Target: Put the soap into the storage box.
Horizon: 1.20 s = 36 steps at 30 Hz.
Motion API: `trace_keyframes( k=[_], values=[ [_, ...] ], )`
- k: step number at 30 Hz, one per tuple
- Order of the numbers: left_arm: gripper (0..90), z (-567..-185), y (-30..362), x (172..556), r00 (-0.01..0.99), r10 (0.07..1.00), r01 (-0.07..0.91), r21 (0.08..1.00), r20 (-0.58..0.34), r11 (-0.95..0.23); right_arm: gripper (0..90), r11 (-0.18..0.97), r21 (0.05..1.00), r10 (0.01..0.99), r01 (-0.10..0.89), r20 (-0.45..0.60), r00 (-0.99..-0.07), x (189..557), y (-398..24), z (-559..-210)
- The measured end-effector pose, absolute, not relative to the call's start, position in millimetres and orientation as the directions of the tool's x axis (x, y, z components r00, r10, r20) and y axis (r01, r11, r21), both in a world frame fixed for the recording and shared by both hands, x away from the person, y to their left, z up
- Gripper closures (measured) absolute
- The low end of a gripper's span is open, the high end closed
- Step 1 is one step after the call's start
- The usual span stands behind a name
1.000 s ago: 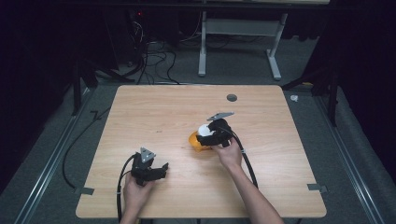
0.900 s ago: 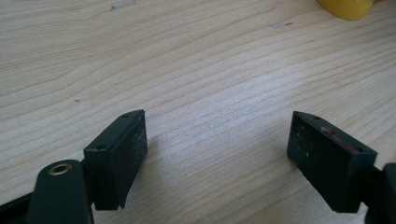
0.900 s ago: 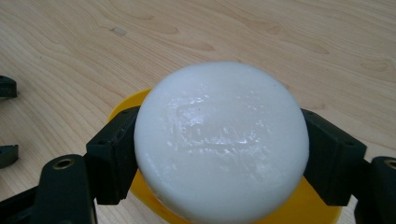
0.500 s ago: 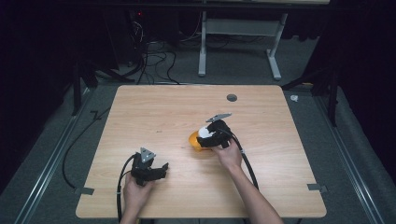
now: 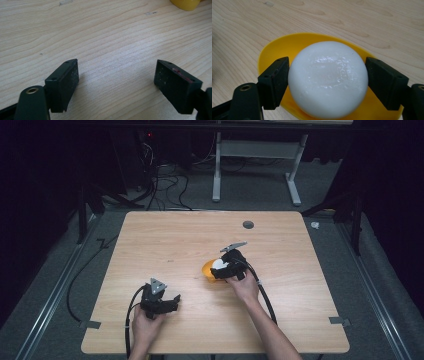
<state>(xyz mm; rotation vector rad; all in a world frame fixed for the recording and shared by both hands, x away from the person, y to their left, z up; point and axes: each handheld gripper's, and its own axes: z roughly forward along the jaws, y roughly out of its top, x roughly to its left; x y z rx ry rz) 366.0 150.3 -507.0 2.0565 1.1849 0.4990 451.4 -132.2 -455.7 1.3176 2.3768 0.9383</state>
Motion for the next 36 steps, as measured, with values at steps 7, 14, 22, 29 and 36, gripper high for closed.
trace_keyframes(
  k=[7,14,22,29,36],
  values=[
    [20.2,-507.0,150.3,366.0,0.507,0.862,0.591,0.733,-0.014,-0.336,20.3,0.342,0.694,0.828,0.634,0.097,-0.552,447.4,-139.8,-446.0],
    [20.2,-507.0,150.2,366.0,0.507,0.862,0.591,0.733,-0.015,-0.335,22.0,0.328,0.718,0.822,0.614,0.103,-0.560,444.7,-145.0,-441.5],
    [20.3,-507.1,150.2,366.1,0.507,0.862,0.591,0.733,-0.015,-0.335,24.1,0.290,0.745,0.827,0.600,0.120,-0.549,438.4,-156.8,-434.8],
    [20.2,-507.1,150.2,366.0,0.507,0.862,0.591,0.733,-0.015,-0.336,25.3,0.265,0.764,0.835,0.588,0.123,-0.536,433.1,-169.8,-428.2],
    [20.2,-507.1,150.2,366.0,0.507,0.862,0.592,0.733,-0.015,-0.335,25.7,0.240,0.778,0.840,0.581,0.133,-0.525,430.1,-179.4,-425.1]
  ],
)
